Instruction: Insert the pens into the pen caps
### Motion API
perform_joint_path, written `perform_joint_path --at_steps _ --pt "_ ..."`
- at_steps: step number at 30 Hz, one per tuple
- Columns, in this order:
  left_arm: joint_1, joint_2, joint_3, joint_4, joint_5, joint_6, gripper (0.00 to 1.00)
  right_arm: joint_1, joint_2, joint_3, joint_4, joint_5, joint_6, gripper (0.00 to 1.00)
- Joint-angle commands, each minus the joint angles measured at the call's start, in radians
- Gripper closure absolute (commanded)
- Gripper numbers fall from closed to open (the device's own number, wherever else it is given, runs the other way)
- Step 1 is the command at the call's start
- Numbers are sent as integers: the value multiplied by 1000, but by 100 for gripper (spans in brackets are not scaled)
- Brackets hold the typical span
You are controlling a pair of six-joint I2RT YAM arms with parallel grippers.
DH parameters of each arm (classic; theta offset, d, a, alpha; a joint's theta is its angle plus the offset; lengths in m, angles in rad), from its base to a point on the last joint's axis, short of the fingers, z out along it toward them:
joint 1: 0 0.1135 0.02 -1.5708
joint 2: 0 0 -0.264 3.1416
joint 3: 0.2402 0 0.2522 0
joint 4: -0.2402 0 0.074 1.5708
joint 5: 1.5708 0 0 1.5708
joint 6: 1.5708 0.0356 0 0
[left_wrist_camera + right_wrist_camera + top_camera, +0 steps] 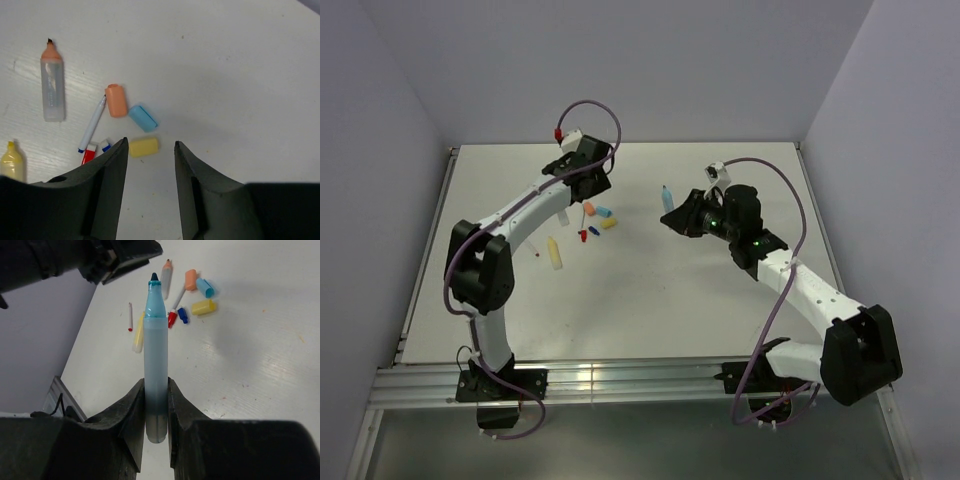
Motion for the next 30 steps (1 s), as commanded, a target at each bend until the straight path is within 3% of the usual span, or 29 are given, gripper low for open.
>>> perform_joint_path --at_steps 1,7,17,30 --pt "2 23 -8 9 -38 -170 53 -31 -35 -10 16 -29 -7 100" --pt "3 131 33 -5 -71 -333 53 -55 -65 -32 24 -46 -1 100" --pt "5 315 197 -94 -86 -435 53 -87 -115 -46 35 -68 5 100" --pt "5 335 176 -103 -68 -467 54 -93 -110 -55 55 -95 22 100"
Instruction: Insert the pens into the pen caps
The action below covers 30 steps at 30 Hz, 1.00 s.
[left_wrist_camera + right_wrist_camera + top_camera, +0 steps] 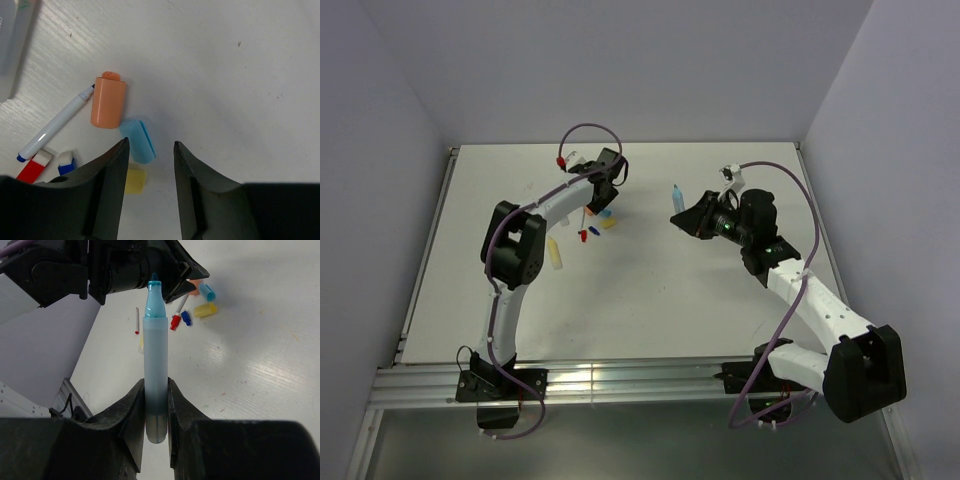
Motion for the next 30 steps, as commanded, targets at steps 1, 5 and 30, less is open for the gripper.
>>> perform_joint_path --at_steps 1,5,30 --pt "1 7 23 -1 -10 -20 54 -9 -16 0 48 -21 1 100" --pt "3 23 31 -15 -12 -23 52 -10 -10 0 48 -23 1 100" --pt "3 133 71 -52 4 -26 68 -25 2 0 60 -60 11 100"
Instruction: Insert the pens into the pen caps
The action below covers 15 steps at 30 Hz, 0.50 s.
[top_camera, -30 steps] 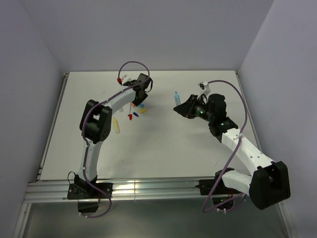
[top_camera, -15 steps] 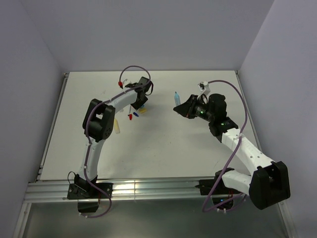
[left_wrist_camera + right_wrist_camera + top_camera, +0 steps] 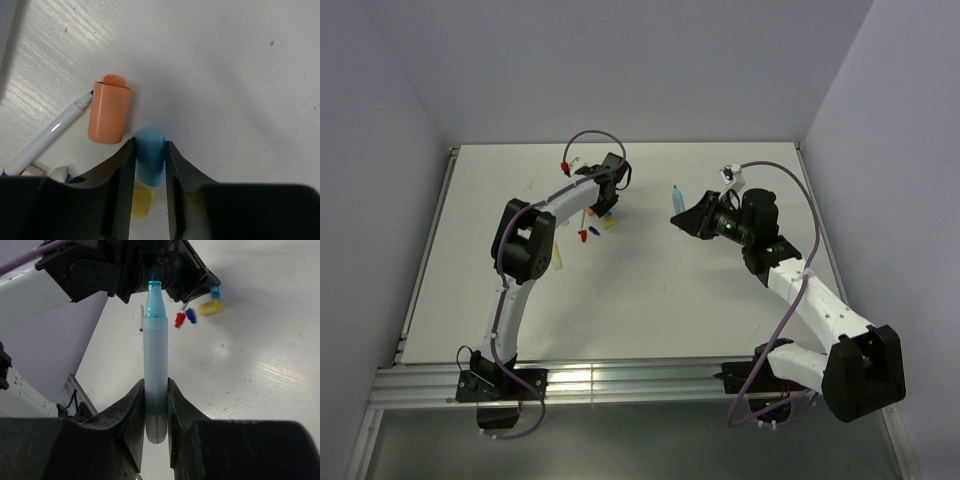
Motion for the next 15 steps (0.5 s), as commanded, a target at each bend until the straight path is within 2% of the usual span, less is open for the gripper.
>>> perform_joint_path --at_steps 1,2,3,6,15 --pt "3 33 4 -7 19 -9 70 -9 0 0 52 -23 1 100" --pt "3 35 3 -6 22 -7 73 -11 0 2 52 -25 0 100" --pt "3 35 1 -6 25 -3 83 -11 0 0 52 -23 0 100" --pt "3 27 -19 14 42 13 100 -13 0 5 51 -26 -2 100" --pt "6 -68 -22 74 75 121 100 -11 49 28 19 -17 -31 100"
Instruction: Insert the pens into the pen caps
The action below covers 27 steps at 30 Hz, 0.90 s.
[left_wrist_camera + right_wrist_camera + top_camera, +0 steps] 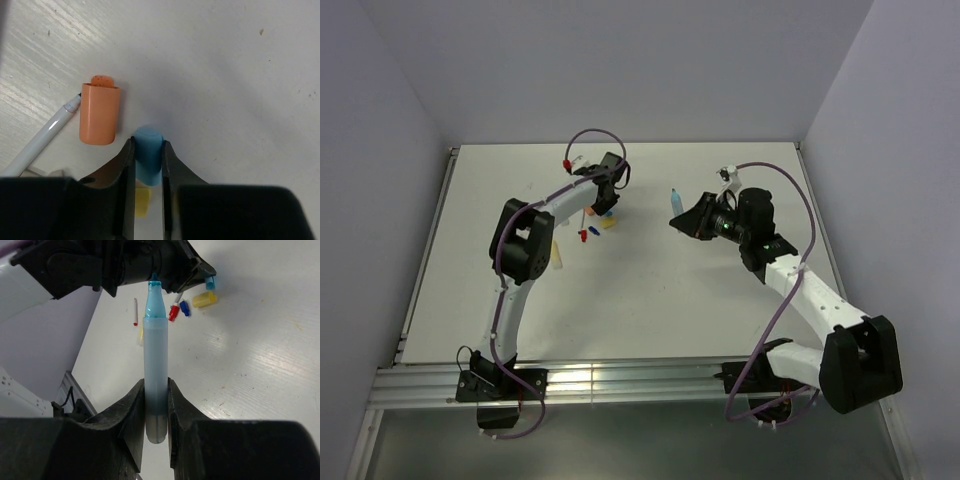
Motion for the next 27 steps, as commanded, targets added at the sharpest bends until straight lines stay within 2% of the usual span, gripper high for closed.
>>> perform_joint_path --at_steps 1,10,18,27 --pt "5 -63 12 22 56 75 100 -1 18 32 6 15 -32 100" --pt "13 -186 32 32 134 170 100 131 52 98 -97 196 -147 100" --pt "11 -315 -52 83 228 190 100 272 122 131 -99 356 -213 100" --pt "-45 -417 -118 124 269 208 100 343 195 140 -63 417 -259 100"
